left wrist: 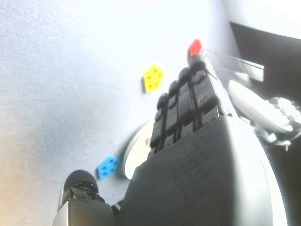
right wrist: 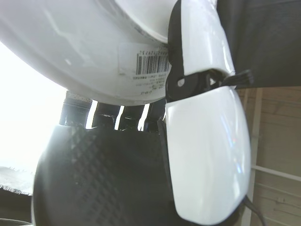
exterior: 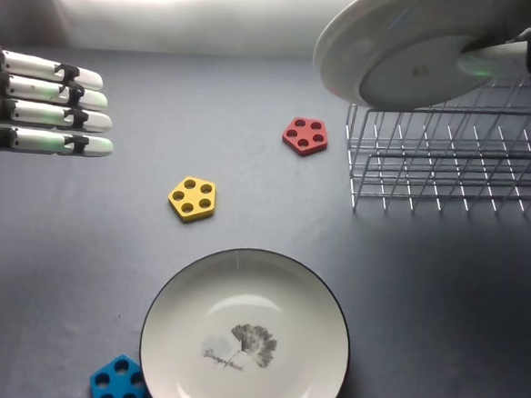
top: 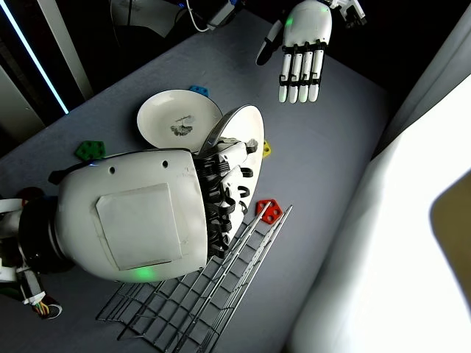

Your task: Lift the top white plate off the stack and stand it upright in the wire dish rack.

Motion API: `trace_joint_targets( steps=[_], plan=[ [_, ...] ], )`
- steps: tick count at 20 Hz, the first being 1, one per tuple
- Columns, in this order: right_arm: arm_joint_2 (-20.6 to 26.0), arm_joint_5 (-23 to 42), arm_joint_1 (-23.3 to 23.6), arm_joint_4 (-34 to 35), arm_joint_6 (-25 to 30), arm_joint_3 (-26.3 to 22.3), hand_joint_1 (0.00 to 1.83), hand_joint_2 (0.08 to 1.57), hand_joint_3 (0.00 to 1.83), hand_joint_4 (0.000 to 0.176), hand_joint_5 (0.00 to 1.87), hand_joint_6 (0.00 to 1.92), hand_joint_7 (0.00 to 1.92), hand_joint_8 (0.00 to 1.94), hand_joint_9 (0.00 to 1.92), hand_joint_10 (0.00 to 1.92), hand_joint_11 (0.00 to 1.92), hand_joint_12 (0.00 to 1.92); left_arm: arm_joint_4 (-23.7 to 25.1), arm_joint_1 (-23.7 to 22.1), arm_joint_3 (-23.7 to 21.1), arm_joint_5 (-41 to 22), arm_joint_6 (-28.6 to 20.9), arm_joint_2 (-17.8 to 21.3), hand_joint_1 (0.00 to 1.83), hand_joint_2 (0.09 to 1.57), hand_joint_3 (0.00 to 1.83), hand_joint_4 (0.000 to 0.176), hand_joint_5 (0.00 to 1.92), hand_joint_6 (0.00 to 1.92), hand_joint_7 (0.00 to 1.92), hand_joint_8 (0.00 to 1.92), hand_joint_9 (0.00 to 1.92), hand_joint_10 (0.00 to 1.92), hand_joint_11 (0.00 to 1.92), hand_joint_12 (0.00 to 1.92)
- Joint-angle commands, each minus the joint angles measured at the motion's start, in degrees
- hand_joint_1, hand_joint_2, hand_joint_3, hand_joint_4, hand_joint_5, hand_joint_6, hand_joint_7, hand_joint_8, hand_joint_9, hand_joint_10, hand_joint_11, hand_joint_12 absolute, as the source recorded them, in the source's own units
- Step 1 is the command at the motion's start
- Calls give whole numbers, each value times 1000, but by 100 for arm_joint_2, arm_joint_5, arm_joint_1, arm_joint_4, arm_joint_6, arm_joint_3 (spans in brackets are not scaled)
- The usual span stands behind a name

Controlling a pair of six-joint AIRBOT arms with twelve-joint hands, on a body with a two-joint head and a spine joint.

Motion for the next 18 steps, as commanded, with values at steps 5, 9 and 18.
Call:
trace_joint_targets(
  steps=[5,9,18],
  plan=[
    [72,689,-14,368,124,59,1498,1032,0,0,1019,845,1174,338,1207,599,1043,1313,-404,-150,-49,-242,-6,62,43,924,0,0,59,9,74,10,79,12,111,14],
    [37,690,-43,377,125,117,1494,1082,0,0,816,1101,1105,645,1013,846,970,1389,-402,-150,-56,-242,-20,62,51,928,1,0,98,12,115,13,109,12,129,21],
    [-67,647,-148,589,131,245,1495,1077,0,0,852,1064,1078,655,1025,866,975,1379,-387,-157,-67,-261,-66,61,52,920,0,0,99,6,112,9,98,10,108,15]
  ],
)
